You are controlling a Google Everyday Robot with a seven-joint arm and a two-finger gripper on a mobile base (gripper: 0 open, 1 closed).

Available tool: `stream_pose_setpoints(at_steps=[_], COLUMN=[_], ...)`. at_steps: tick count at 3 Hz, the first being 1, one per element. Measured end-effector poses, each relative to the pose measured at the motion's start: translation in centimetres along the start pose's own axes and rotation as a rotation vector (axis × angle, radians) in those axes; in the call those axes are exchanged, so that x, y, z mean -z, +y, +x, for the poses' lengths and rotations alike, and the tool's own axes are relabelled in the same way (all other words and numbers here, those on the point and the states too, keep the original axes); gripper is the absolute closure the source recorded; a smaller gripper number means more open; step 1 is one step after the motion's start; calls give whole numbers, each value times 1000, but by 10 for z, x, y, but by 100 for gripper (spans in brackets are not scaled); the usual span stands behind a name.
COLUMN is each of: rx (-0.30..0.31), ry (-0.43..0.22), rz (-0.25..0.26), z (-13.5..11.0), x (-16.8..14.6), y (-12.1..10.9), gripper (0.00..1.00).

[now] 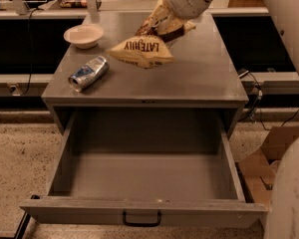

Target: Pick brown chip bag from top drawer and place on counter

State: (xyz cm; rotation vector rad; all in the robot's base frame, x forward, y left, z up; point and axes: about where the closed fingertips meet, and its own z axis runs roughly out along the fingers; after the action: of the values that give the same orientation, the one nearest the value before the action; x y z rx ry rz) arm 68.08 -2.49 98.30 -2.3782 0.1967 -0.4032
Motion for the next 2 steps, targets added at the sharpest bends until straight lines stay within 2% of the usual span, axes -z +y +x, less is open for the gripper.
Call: stream_pose_setpoints(at_steps=[1, 2], rx=[-162, -246], ry=[91, 143], rz=[92, 142], z=[24, 38], x=[-7, -12], y=[10, 5], gripper=[100, 83])
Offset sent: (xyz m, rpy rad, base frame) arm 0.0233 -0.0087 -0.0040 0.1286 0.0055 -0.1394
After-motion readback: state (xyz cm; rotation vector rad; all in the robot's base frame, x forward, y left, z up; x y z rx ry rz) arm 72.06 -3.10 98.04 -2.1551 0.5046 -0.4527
